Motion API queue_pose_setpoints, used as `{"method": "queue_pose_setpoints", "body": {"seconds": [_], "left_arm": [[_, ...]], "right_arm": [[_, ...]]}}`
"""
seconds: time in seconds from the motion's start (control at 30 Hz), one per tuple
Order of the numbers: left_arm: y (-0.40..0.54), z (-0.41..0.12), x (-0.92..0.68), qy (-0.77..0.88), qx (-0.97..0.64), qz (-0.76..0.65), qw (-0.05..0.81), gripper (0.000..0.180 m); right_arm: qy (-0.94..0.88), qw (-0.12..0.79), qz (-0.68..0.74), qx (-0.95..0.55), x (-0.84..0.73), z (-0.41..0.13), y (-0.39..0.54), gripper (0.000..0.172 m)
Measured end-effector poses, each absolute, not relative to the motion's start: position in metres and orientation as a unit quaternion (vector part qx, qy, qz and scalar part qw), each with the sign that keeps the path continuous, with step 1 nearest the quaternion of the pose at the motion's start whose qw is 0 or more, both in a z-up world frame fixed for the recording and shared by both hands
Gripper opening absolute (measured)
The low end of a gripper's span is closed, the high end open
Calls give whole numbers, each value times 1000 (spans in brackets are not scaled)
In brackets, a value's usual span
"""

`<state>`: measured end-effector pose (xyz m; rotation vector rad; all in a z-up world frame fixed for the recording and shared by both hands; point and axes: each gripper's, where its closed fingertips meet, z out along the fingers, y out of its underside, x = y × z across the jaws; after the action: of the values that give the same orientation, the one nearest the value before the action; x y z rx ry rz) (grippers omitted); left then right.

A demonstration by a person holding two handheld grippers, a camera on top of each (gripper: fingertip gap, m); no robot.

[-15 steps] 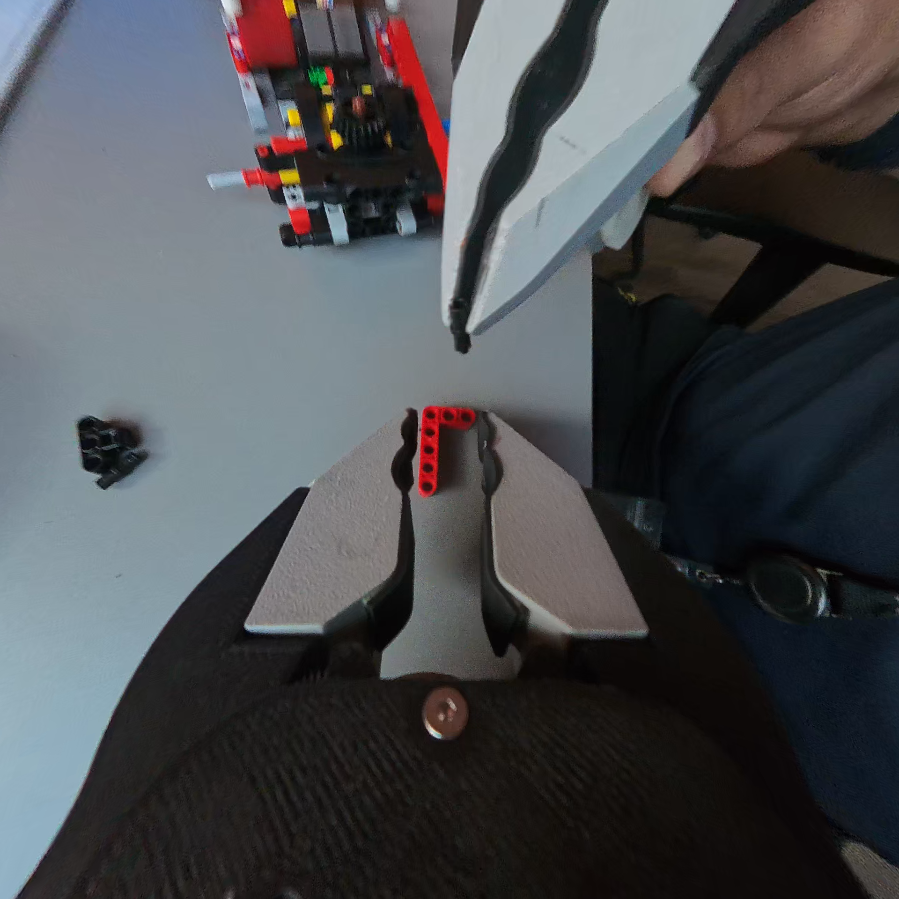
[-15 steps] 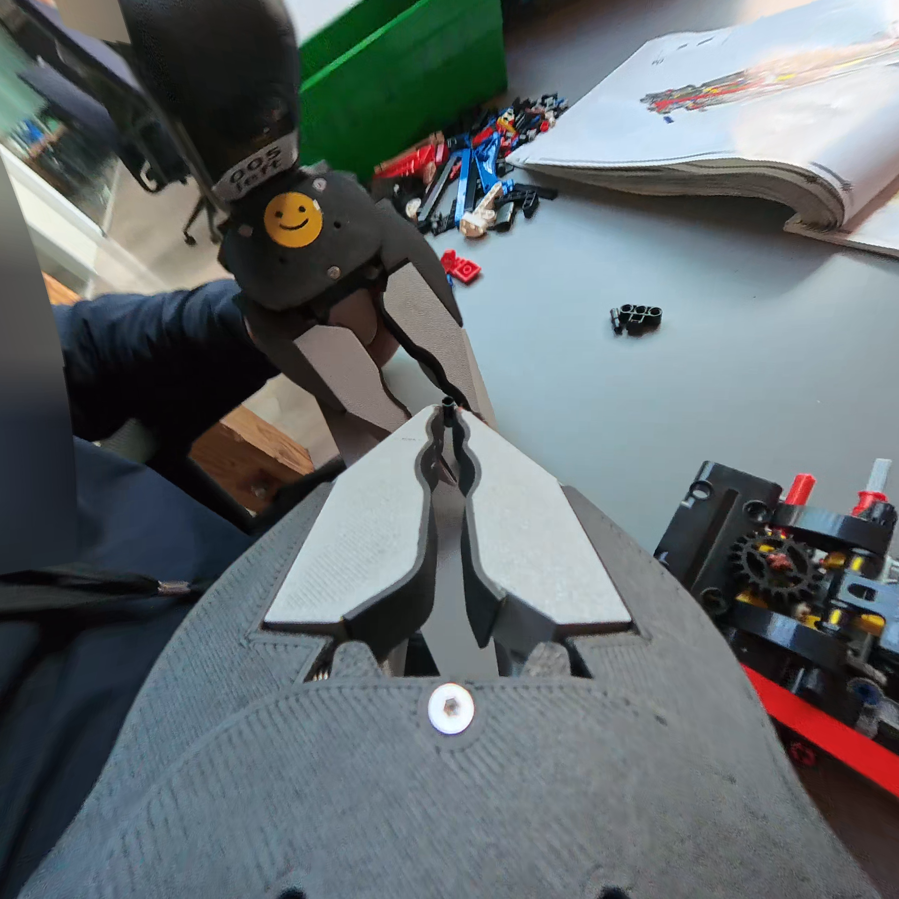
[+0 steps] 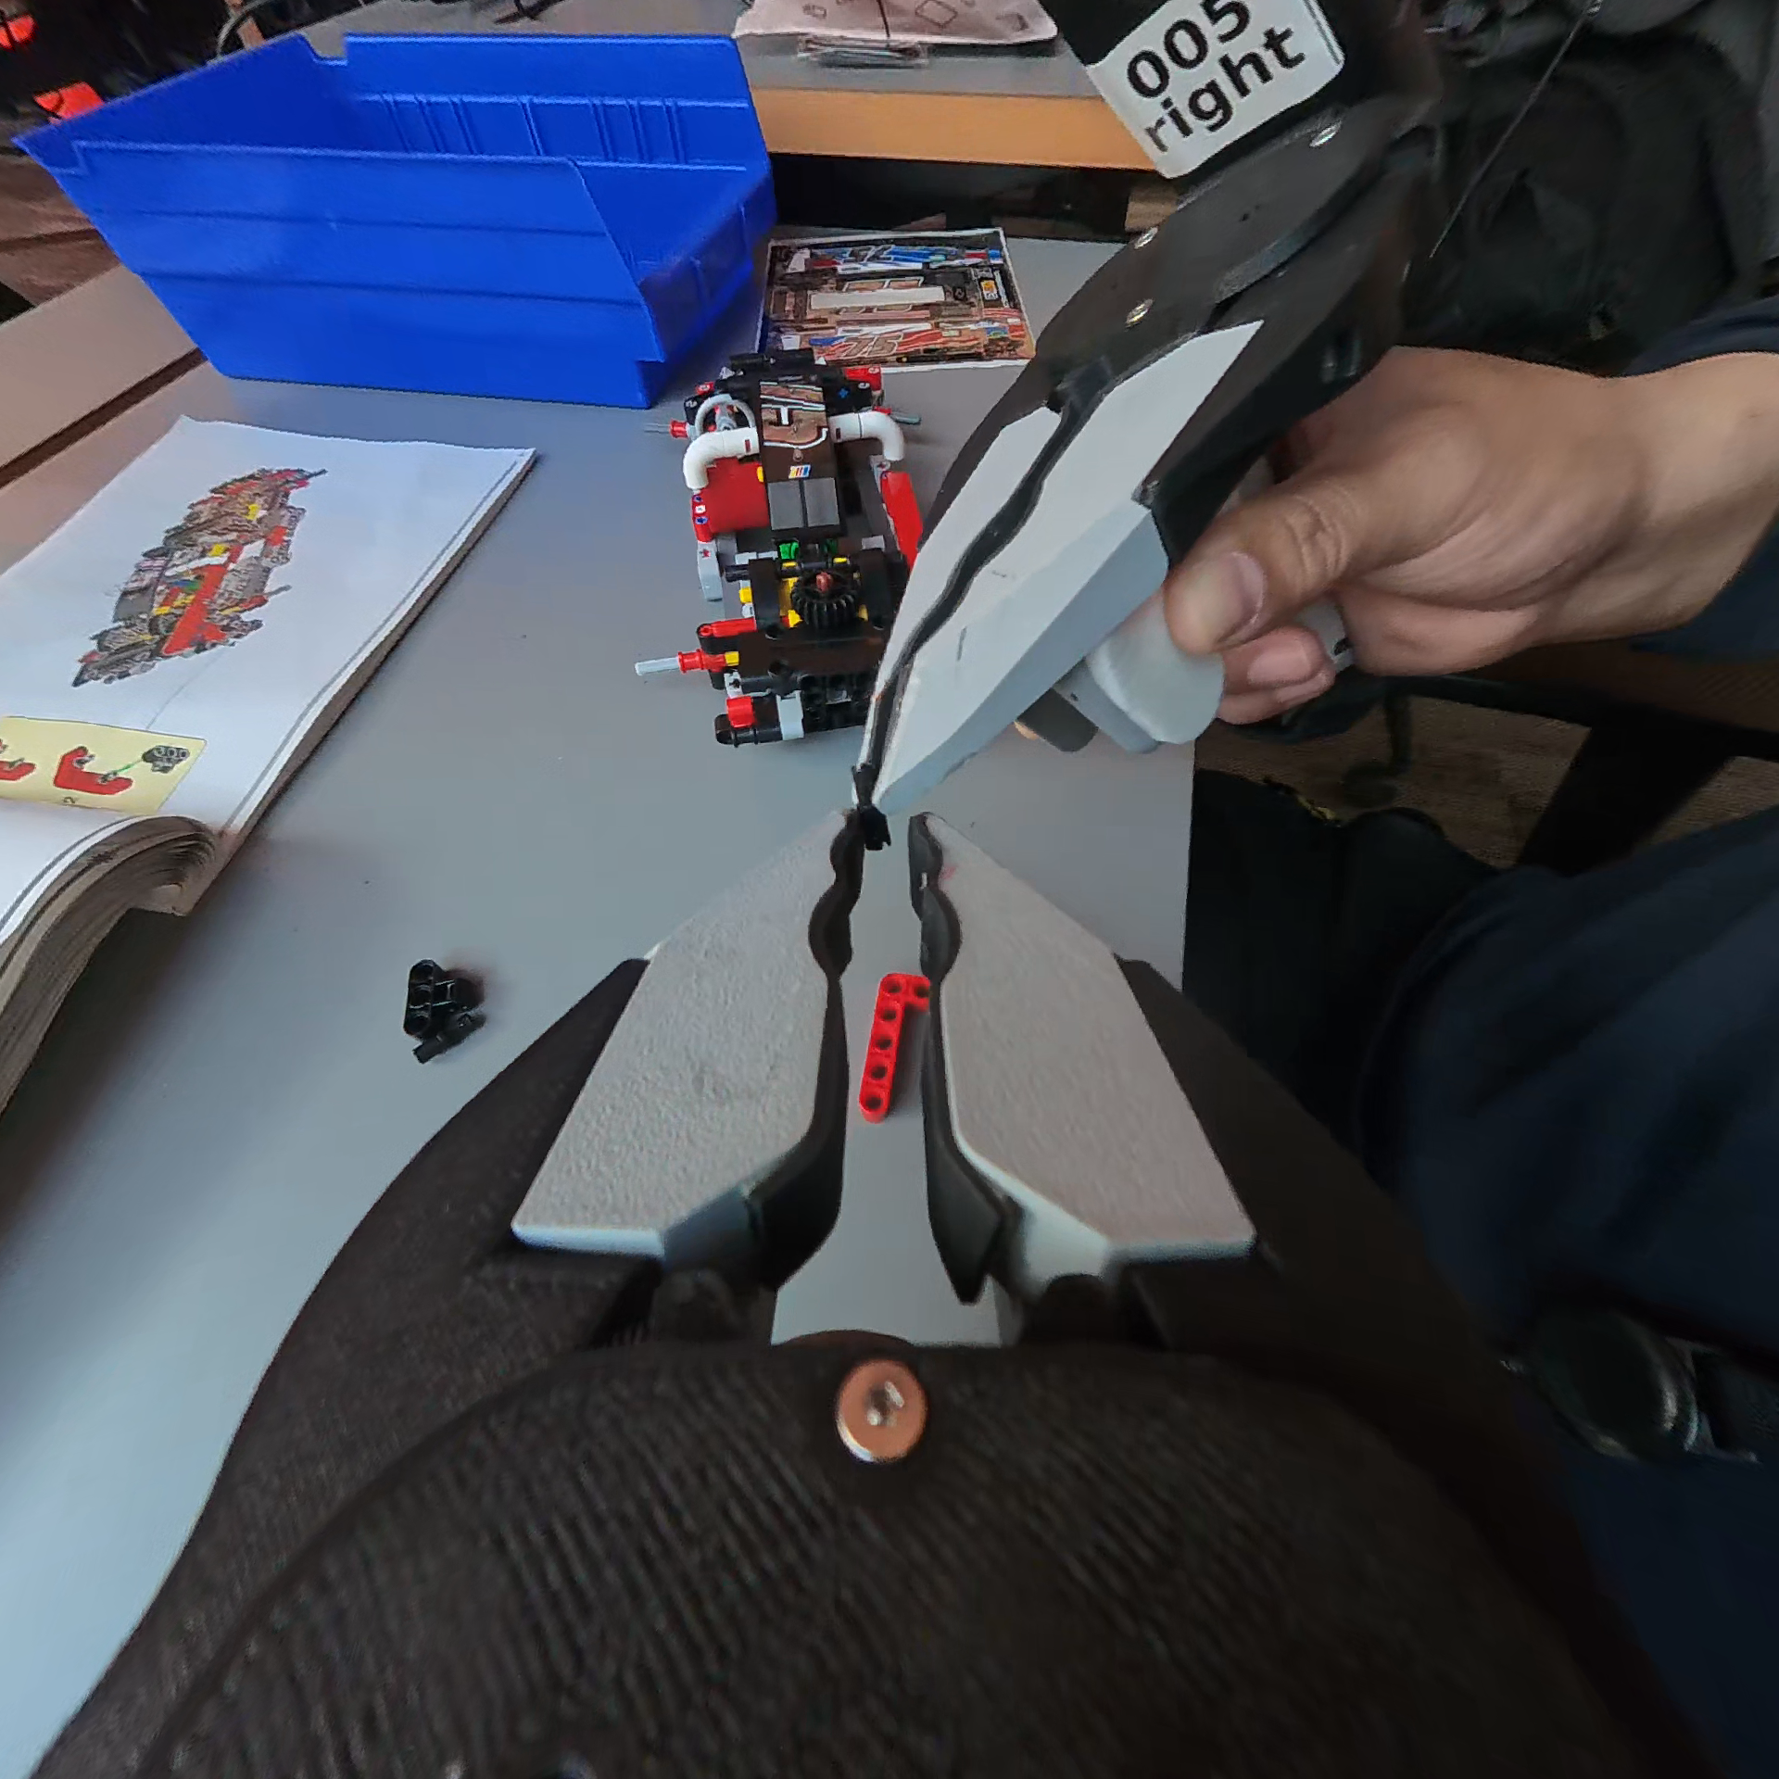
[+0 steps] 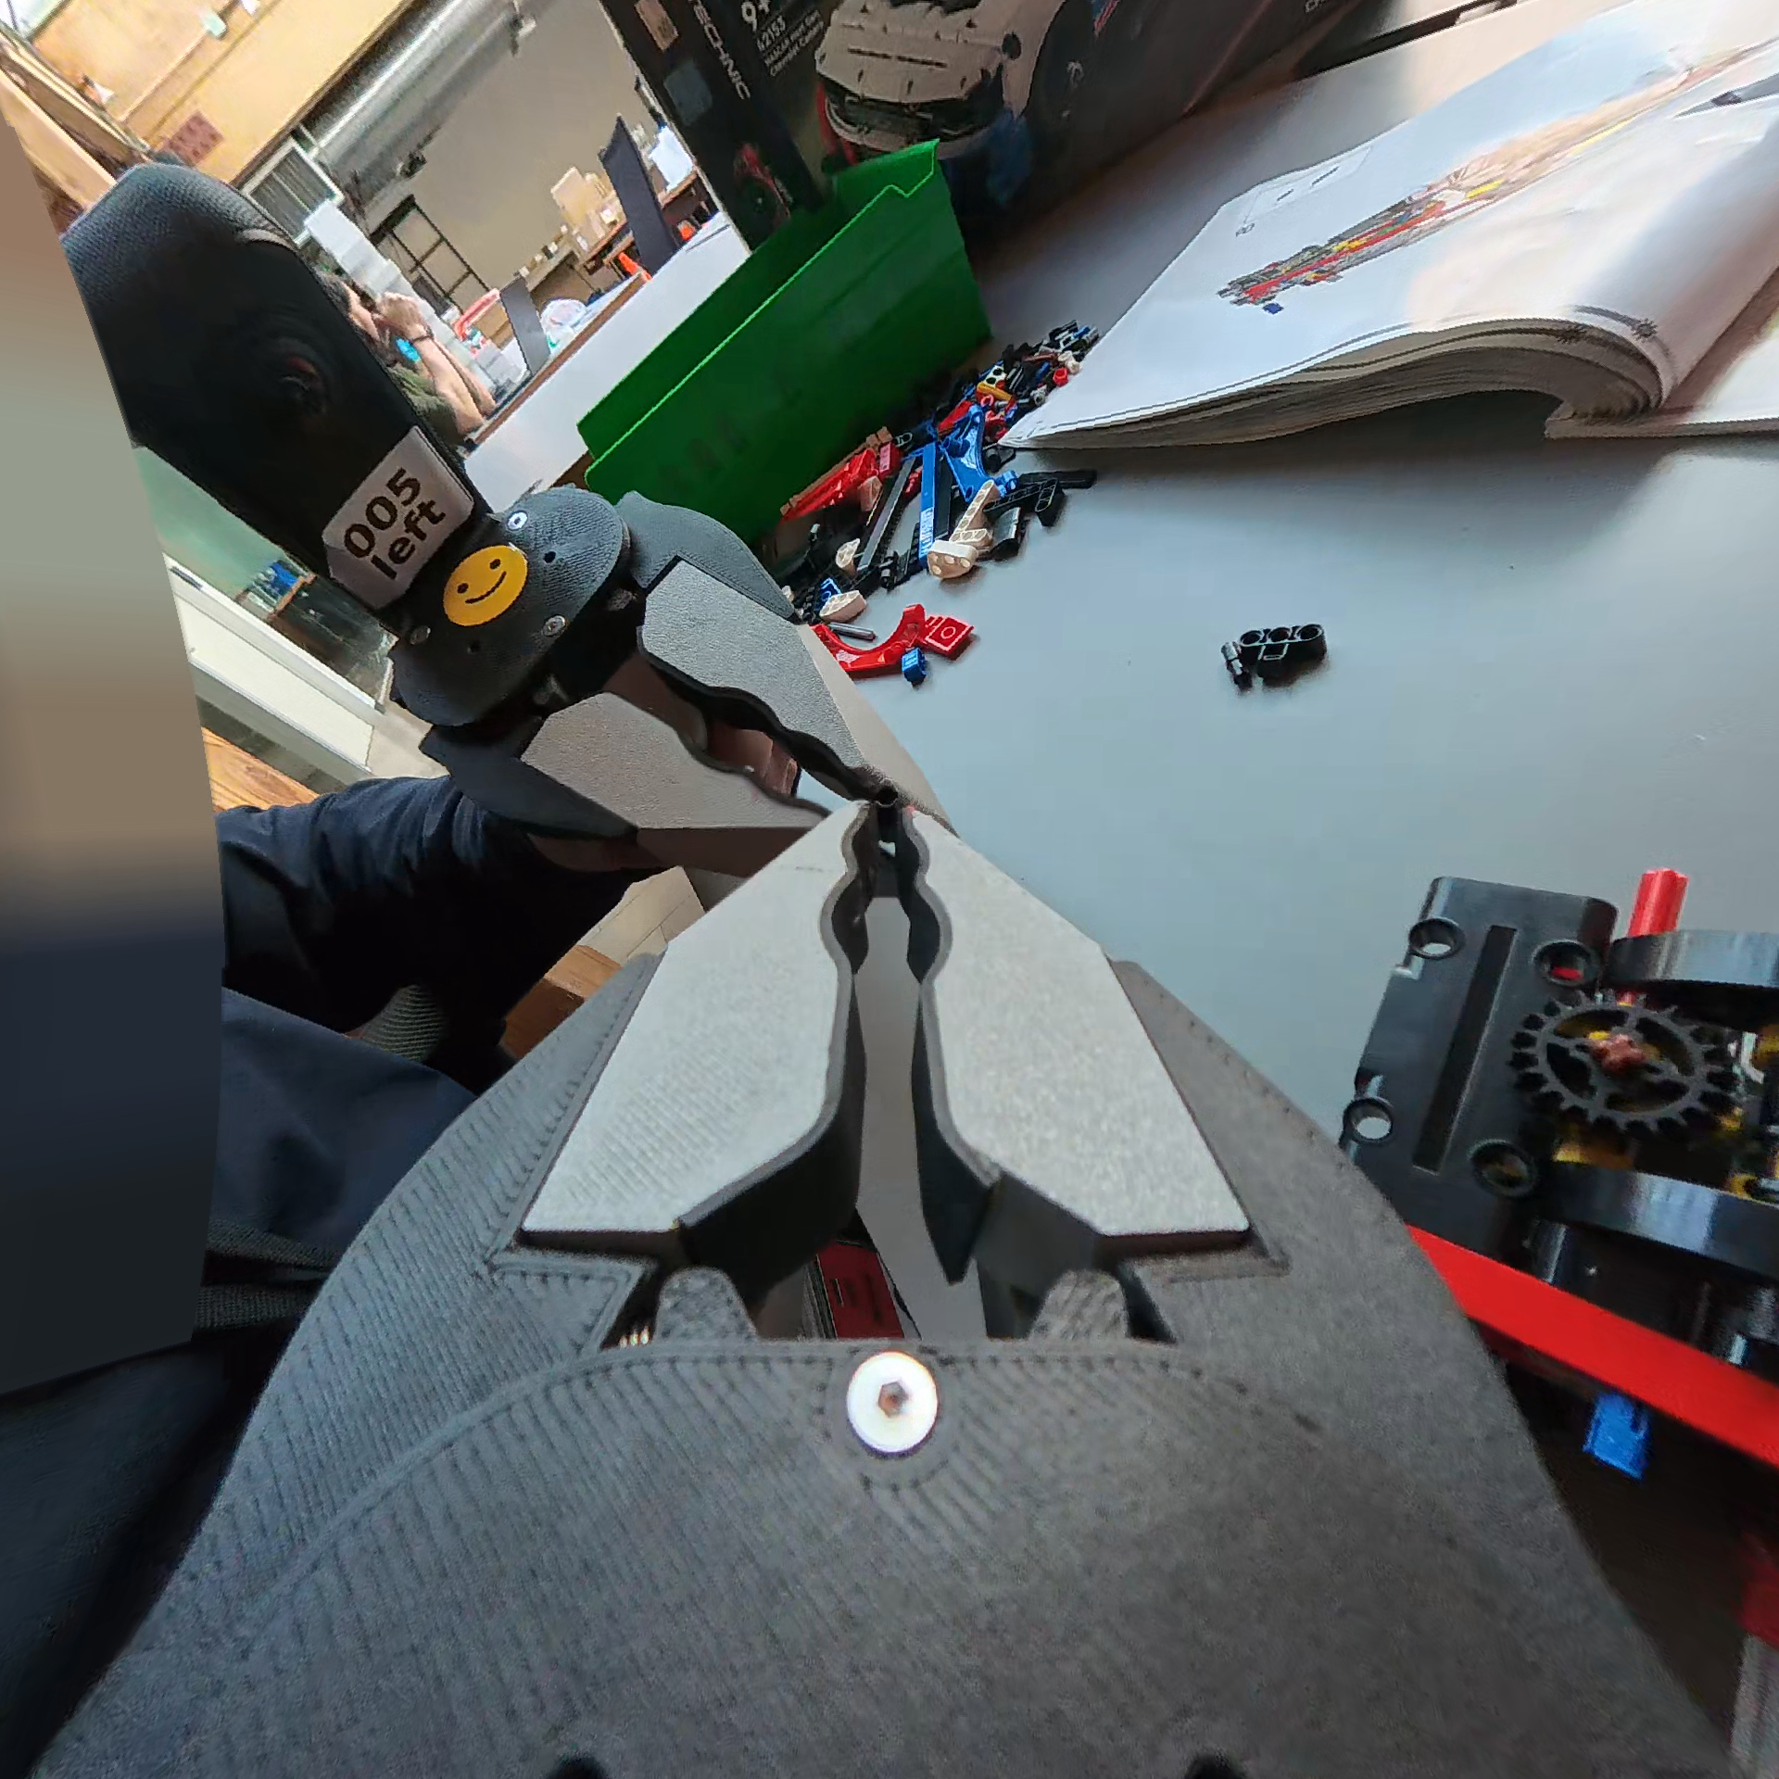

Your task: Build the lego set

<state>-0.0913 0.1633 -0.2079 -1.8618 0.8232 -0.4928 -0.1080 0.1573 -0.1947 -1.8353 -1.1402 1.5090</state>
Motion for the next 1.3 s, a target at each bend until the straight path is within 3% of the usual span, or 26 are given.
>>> {"method": "queue_pose_setpoints", "body": {"seconds": [0.67,1.3], "left_arm": [[159,-220,-84,380,-769,-196,475,2],[162,-217,-92,345,-764,-261,479,2]], "right_arm": [[-619,289,393,-616,-97,-204,152,3],[-509,241,481,-672,-109,-203,155,0]]}}
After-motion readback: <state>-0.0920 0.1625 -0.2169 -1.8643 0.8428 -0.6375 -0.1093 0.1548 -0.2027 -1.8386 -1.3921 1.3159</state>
